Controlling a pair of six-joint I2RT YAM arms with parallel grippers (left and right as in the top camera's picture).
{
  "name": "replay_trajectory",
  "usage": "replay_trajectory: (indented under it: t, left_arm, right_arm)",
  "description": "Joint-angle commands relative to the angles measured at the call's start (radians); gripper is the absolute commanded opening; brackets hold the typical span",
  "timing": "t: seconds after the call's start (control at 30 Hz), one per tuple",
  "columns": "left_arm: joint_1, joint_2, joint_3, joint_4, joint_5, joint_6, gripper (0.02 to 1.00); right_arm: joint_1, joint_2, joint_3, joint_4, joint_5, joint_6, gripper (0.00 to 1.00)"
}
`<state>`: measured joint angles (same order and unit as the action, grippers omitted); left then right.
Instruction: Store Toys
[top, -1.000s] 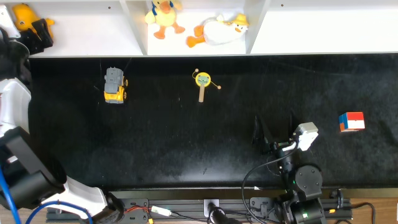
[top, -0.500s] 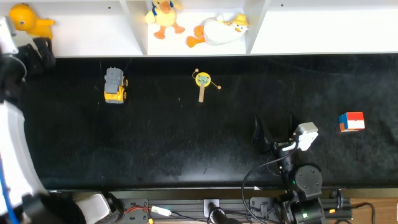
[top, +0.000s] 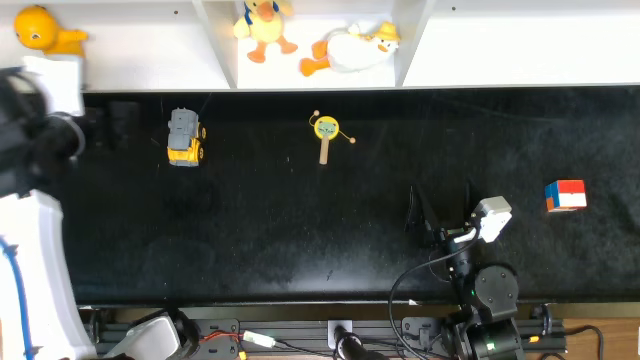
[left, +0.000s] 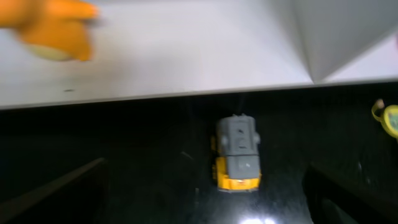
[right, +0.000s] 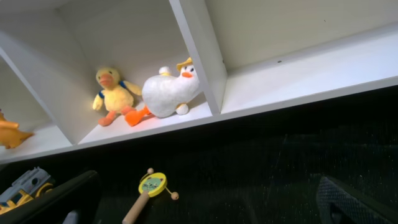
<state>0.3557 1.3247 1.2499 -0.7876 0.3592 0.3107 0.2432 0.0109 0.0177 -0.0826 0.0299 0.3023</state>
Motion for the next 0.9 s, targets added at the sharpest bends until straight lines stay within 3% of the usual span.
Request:
replay_trajectory:
  t: [0.03, 0.33, 0.43, 0.9]
  left_arm:
    - [-0.086, 0.062, -0.019, 0.008, -0.051, 0.031, 0.998]
    - [-0.187, 0.243, -0.019, 0.028, -0.079, -0.097, 0.998]
    - [-0.200, 0.292, -0.019, 0.042, -0.125, -0.153, 0.998]
    - [-0.242, 0.394, -0.075, 0.081, -0.186, -0.190, 0.998]
  right_arm:
    - [0.005, -0.007, -0.013, 0.005, -0.004, -0.007, 0.993]
    - [0.005, -0.007, -0.013, 0.005, -0.004, -0.007, 0.993]
    - [0.005, -0.007, -0.013, 0.005, -0.004, -0.007, 0.996]
    - [0.005, -0.007, -0.013, 0.005, -0.004, -0.007, 0.993]
